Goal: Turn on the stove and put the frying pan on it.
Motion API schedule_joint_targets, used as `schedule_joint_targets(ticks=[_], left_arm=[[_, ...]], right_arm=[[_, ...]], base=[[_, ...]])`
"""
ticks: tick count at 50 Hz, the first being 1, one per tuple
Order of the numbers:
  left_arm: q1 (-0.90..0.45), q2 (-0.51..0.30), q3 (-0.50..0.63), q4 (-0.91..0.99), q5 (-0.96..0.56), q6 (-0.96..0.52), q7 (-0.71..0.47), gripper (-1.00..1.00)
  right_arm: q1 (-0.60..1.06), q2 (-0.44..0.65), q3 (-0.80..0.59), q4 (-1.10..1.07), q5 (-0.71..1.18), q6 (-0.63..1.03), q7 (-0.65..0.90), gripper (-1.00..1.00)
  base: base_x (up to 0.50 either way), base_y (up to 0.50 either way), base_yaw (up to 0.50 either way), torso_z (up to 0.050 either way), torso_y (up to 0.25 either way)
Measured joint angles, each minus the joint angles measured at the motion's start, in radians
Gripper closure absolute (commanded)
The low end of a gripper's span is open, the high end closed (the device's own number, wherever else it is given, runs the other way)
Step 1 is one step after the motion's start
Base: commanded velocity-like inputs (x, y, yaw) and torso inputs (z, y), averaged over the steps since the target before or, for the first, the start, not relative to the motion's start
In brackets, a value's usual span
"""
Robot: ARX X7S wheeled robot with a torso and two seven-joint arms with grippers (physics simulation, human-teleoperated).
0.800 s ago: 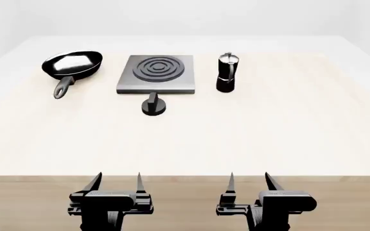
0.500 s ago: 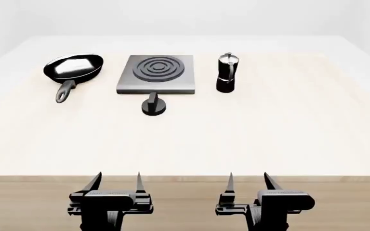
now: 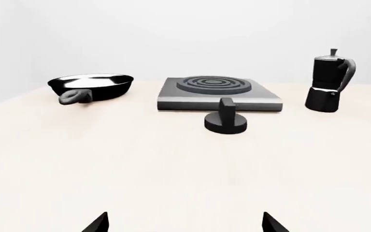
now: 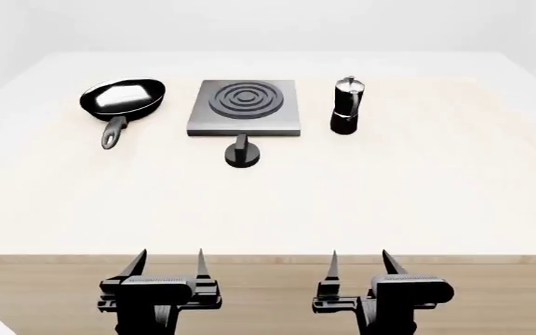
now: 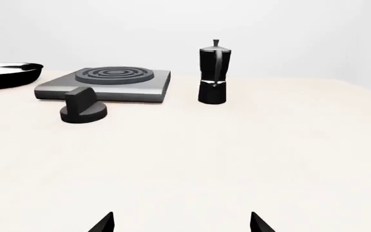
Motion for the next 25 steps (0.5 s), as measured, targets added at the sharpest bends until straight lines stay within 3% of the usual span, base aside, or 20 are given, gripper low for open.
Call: schedule_joint_targets(ticks=[25], left_arm=[[-0.004, -0.03, 0.033, -0.005, -0.028, 0.006, -0.035, -1.0]], right_arm=[[0.007, 0.027, -0.038, 0.005, 0.02, 0.006, 0.035, -1.0]], base=[[0.0, 0.48, 0.0, 0.0, 0.0]])
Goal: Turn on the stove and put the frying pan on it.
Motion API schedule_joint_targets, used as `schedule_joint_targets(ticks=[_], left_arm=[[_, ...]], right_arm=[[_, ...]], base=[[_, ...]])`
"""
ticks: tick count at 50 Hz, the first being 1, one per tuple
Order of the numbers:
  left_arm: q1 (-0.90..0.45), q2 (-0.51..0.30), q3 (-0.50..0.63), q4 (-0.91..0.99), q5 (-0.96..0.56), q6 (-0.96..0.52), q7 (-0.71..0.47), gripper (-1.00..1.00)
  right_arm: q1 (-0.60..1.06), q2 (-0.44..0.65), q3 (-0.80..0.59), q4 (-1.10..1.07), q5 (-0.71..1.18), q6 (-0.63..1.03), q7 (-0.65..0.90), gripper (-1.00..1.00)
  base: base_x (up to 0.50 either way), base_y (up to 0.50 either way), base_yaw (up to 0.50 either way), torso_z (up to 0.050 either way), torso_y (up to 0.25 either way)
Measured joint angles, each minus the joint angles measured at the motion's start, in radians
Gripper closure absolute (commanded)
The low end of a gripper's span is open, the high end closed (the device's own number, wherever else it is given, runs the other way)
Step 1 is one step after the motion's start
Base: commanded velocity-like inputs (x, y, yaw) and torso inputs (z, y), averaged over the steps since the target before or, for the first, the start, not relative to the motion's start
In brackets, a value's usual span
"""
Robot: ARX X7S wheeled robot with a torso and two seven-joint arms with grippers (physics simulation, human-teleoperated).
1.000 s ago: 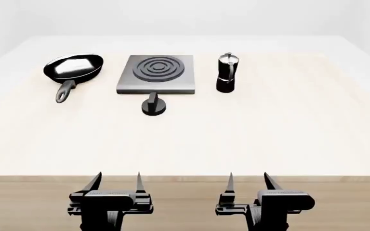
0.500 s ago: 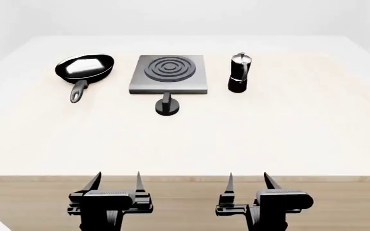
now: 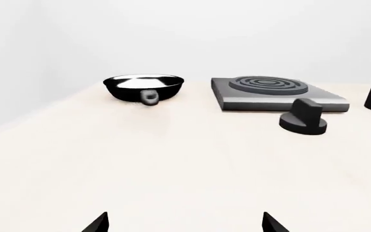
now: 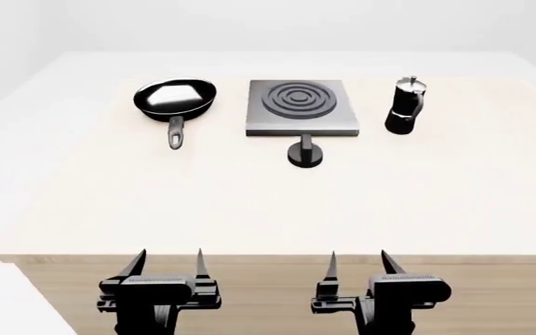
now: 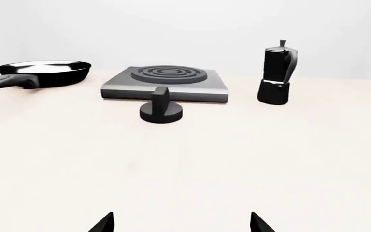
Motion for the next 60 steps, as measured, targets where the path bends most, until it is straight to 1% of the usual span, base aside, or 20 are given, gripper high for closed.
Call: schedule_joint_targets(ticks=[14, 60], left_arm=[[0.001, -0.015, 0.015, 0.002, -0.014, 0.001, -0.016, -1.0], [-0.008, -0.046, 0.056, -0.004, -0.045, 0.01, -0.055, -1.0]], right_arm=[[-0.002, 0.01, -0.014, -0.002, 0.018, -0.006, 0.012, -1.0], [0.007, 0.042, -0.052, 0.0, 0.054, -0.004, 0.047, -1.0]], base=[[0.04, 0.0, 0.0, 0.0, 0.0], [0.5, 0.0, 0.0, 0.0, 0.0]])
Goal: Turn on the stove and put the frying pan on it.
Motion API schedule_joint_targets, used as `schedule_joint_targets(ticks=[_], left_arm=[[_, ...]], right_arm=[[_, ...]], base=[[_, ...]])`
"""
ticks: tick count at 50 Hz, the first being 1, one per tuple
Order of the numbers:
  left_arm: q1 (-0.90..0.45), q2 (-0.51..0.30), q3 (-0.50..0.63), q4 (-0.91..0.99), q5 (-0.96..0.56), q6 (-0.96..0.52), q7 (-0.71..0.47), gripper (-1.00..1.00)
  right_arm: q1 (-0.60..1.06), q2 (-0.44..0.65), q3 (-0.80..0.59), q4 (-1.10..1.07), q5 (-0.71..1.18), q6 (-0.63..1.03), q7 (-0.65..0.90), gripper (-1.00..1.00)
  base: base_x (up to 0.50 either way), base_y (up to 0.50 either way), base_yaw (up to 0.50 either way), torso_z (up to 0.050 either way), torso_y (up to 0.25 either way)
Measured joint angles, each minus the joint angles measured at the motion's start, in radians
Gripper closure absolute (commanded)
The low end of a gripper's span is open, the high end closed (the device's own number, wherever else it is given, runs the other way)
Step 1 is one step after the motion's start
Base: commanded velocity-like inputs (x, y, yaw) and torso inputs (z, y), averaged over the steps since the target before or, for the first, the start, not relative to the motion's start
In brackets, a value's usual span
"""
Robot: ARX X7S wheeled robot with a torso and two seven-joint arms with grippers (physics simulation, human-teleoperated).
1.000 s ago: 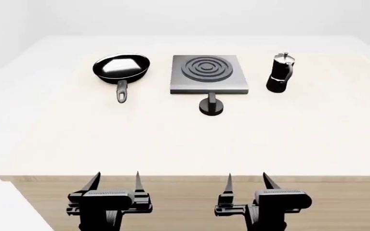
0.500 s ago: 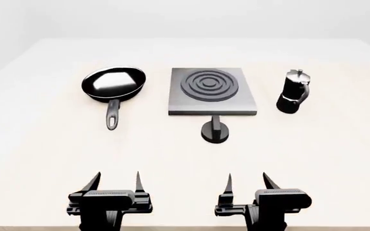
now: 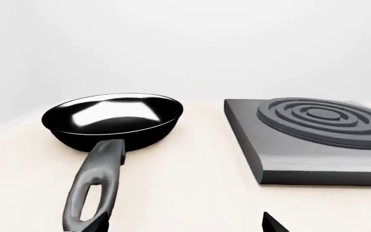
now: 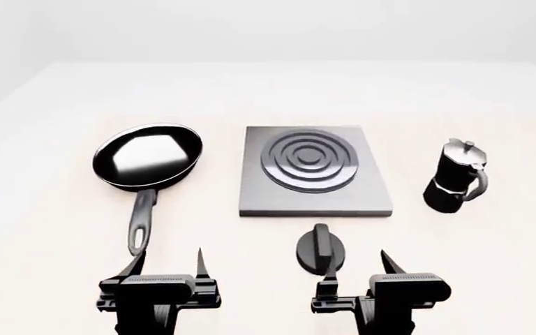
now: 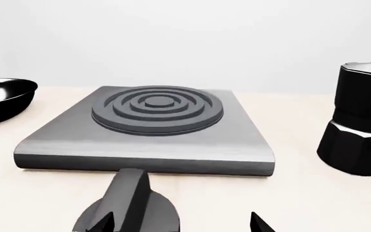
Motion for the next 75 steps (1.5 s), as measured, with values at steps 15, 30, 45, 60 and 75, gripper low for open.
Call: schedule_joint_targets(ticks=[15, 30, 45, 60, 75], left_arm=[[-0.003, -0.007, 0.01, -0.008, -0.009, 0.01, -0.01, -1.0], [-0.004, -0.015, 0.02, -0.008, -0.017, 0.012, -0.019, -1.0], [-0.003, -0.023, 0.029, -0.004, -0.024, 0.009, -0.03, -1.0], [-0.005, -0.03, 0.037, -0.005, -0.031, 0.011, -0.038, -1.0], [-0.006, -0.036, 0.045, -0.003, -0.039, 0.012, -0.045, -1.0]], right_arm=[[0.003, 0.009, -0.009, 0.006, 0.009, -0.006, 0.008, -1.0], [-0.003, 0.017, -0.018, -0.003, 0.019, -0.019, 0.015, -1.0], [0.014, 0.044, -0.06, -0.23, 0.054, 0.242, 0.036, -1.0], [0.042, 0.043, -0.065, -0.349, 0.11, 0.457, 0.064, -1.0], [0.081, 0.016, -0.036, -0.403, 0.189, 0.667, 0.118, -1.0]], base=[[0.5, 0.0, 0.0, 0.0, 0.001], [0.3, 0.0, 0.0, 0.0, 0.0], [0.0, 0.0, 0.0, 0.0, 0.0], [0.0, 0.0, 0.0, 0.0, 0.0], [0.0, 0.0, 0.0, 0.0, 0.0]])
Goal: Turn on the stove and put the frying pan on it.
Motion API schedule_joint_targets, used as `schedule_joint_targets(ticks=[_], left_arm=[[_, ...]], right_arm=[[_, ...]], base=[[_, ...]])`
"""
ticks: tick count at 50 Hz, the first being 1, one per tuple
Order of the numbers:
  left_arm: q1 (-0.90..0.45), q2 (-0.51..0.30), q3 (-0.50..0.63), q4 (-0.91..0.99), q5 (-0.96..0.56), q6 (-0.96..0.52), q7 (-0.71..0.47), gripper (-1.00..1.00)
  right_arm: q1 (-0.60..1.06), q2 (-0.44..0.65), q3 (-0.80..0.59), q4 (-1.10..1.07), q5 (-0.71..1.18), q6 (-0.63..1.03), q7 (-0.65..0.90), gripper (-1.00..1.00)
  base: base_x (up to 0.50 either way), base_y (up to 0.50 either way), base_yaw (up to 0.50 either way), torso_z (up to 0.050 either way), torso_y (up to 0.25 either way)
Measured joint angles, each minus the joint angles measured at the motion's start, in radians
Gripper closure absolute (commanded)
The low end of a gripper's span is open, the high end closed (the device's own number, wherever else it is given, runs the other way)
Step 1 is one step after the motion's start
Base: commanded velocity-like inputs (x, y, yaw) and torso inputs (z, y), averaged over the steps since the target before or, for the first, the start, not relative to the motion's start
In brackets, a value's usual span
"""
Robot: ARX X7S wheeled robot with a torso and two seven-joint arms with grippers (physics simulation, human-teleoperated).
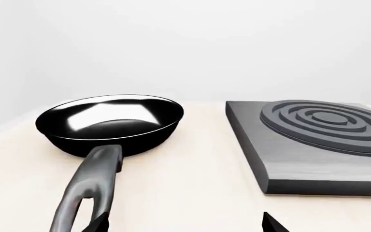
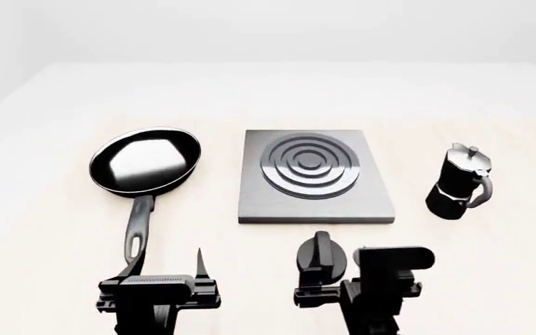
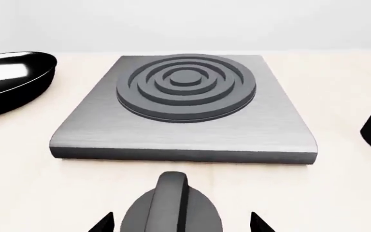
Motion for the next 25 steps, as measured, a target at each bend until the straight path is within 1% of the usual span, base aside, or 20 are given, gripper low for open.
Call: schedule_joint_targets(ticks=[12, 25], left_arm=[[-0.001, -0.005, 0.006, -0.001, -0.004, 0.002, -0.005, -1.0], [-0.002, -0.01, 0.013, -0.003, -0.008, 0.005, -0.011, -1.0]], right_arm=[[0.03, -0.014, 0.001, -0.015, 0.033, 0.122, 0.044, -1.0], [0.054, -0.029, -0.008, 0.012, 0.057, 0.179, 0.064, -1.0]], base=[[0.0, 0.0, 0.0, 0.0, 0.0], [0.0, 0.0, 0.0, 0.0, 0.0]])
